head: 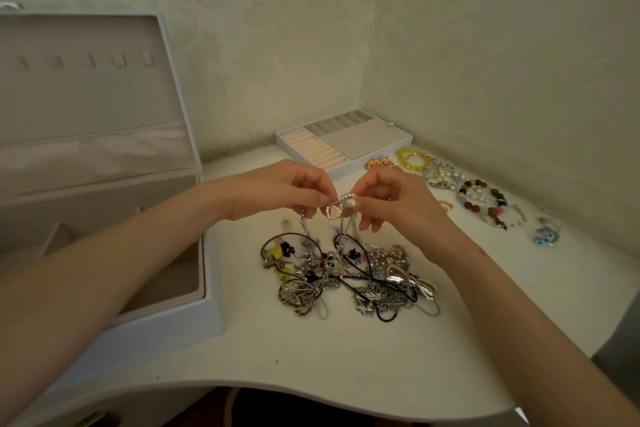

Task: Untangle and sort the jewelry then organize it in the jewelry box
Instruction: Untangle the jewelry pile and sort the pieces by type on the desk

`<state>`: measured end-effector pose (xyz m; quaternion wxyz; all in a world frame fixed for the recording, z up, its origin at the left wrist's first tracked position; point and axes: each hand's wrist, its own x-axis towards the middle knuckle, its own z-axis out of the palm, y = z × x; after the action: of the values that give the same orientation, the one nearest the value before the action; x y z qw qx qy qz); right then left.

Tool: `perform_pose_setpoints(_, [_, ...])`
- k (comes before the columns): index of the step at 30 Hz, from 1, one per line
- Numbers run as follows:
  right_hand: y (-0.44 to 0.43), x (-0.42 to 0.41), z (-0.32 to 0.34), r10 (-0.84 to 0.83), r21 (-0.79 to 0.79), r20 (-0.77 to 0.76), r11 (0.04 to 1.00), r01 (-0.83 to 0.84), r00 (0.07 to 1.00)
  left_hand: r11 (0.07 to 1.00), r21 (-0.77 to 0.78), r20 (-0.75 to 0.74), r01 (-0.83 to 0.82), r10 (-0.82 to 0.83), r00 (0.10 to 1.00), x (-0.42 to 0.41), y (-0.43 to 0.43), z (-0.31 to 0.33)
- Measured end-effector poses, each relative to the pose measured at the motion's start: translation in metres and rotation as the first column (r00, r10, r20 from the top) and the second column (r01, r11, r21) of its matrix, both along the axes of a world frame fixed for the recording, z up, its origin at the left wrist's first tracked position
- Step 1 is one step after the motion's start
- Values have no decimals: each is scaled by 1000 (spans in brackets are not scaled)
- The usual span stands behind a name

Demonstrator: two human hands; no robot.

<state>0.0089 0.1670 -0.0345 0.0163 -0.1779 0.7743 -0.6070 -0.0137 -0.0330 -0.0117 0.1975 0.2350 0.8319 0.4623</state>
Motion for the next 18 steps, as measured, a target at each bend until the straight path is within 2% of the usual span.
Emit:
perform_pose_setpoints(6, [1,-2,-3,-53,43,-2,998,53,999,998,57,-66,-12,16,998,-3,-2,2])
perform_pose_setpoints(10, [0,-2,-5,-104,72,-13,992,105,994,995,90,-47,48,-44,998,-1,-1,5])
perform_pose_setpoints(14, [1,-3,-5,-113,10,12,994,113,994,992,3,48,127,-127,991,3,-1,6])
perform_pose_setpoints(16, [2,-2,-4,-95,-10,25,995,95,995,993,-70,85,93,-87,993,2,0,3])
perform_pose_setpoints(18, [1,-1,-3,-69,-5,24,998,69,997,992,-124,40,19,-15,999,-1,0,-2])
